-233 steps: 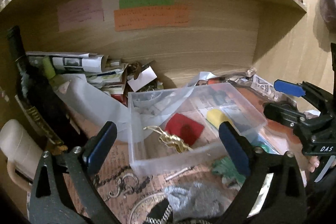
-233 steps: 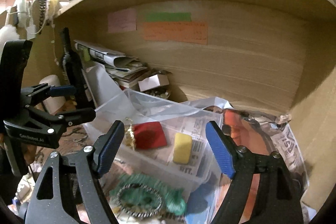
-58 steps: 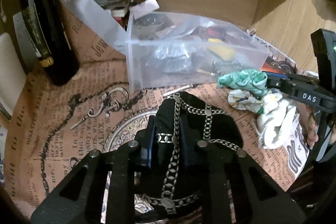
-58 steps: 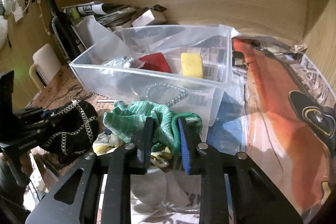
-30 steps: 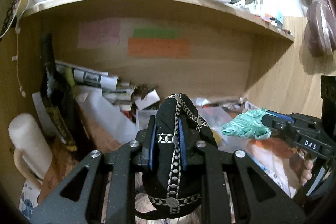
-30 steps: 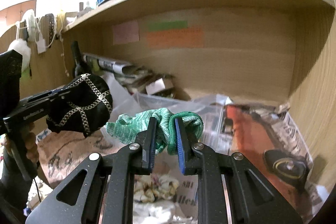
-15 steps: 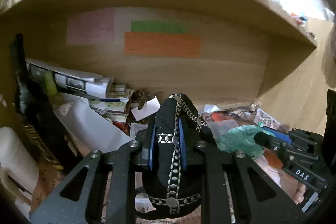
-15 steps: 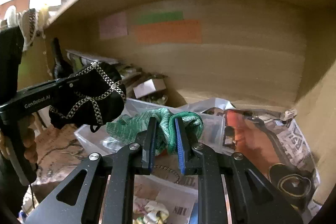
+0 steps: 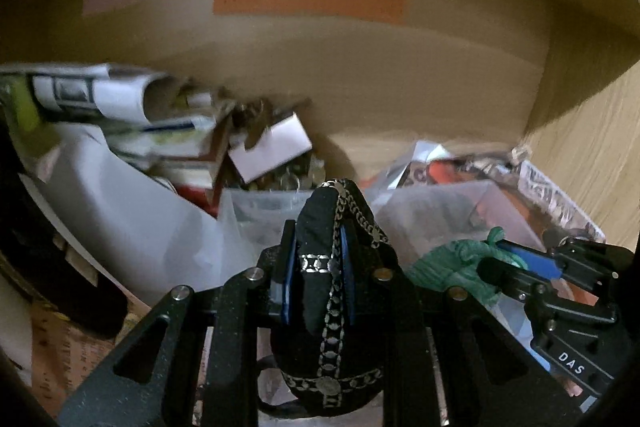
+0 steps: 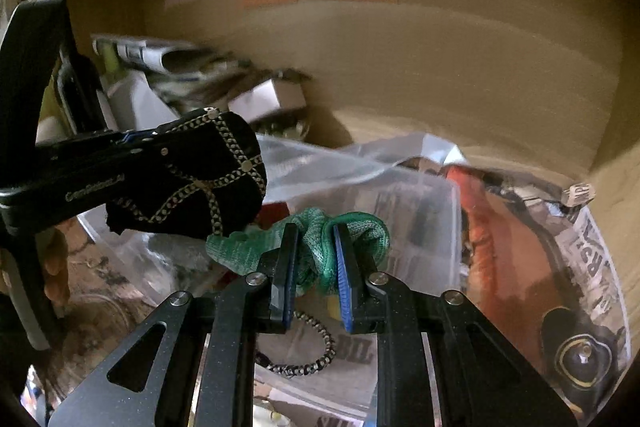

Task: Organize soft objects
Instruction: 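Lift the cap and green cloth into the clear box while both tools release, then grasp the floral cloth with the left tool while the right tool grasps the white drawstring bag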

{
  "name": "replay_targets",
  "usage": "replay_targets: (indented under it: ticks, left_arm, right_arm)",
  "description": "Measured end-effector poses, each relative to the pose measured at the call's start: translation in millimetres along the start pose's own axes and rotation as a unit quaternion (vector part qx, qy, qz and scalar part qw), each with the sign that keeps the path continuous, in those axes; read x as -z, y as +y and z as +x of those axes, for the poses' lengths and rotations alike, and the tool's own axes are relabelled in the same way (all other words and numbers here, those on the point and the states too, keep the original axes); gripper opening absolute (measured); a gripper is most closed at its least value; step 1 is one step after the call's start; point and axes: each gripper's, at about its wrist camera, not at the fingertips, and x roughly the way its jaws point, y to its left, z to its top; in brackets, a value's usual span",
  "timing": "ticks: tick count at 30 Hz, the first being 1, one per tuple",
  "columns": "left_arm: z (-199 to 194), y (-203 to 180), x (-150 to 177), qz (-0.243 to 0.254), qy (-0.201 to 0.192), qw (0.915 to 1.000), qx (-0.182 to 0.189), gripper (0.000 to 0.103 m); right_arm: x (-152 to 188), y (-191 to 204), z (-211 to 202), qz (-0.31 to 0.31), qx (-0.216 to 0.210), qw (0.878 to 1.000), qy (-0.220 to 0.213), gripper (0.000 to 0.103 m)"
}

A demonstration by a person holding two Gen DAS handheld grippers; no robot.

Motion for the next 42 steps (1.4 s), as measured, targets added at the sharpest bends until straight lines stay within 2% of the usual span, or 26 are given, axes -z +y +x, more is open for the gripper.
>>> replay_targets:
  ticks: [5,9,13,17,19,24,29,35,42]
  left_arm:
    - [11,1,5,0.010,0.031,0.9994,0.009,0.022]
    - [7,-1,6,0.011,0.035,0.9993,0.007,0.036]
    - [-7,1,6,0.010,0.023,0.9997,0.007,0.047]
    - [-34,-3,5,0.018,-0.002,0.9998,0.010,0.058]
    - [-48,-5,6,0.022,-0.016,0.9995,0.013,0.063]
    - [-78,-11,14,0.037,-0.036,0.9984,0.023,0.074]
    - [-98,-19,29,0.051,-0.037,0.9973,0.038,0.080]
    - [-89,-35,60,0.067,0.002,0.9958,0.063,0.080]
    - [-48,-51,97,0.076,0.091,0.9890,0.089,0.080]
  right_arm:
    - [2,3,8,-0.007,0.004,1.000,0.015,0.019]
    - [1,3,7,-0.009,0.008,1.000,0.018,0.024]
    - [-1,4,0,-0.012,0.008,1.000,0.011,0.040]
    - [-3,7,-25,-0.018,0.013,0.999,-0.025,0.056]
    - [-3,9,-38,-0.019,0.013,0.999,-0.042,0.060]
    - [3,12,-67,-0.021,0.016,0.997,-0.067,0.064]
    - [18,12,-92,-0.017,0.024,0.996,-0.078,0.068]
    - [44,9,-106,0.000,0.023,0.998,-0.064,0.071]
    - [84,7,-102,0.018,0.025,0.999,-0.012,0.071]
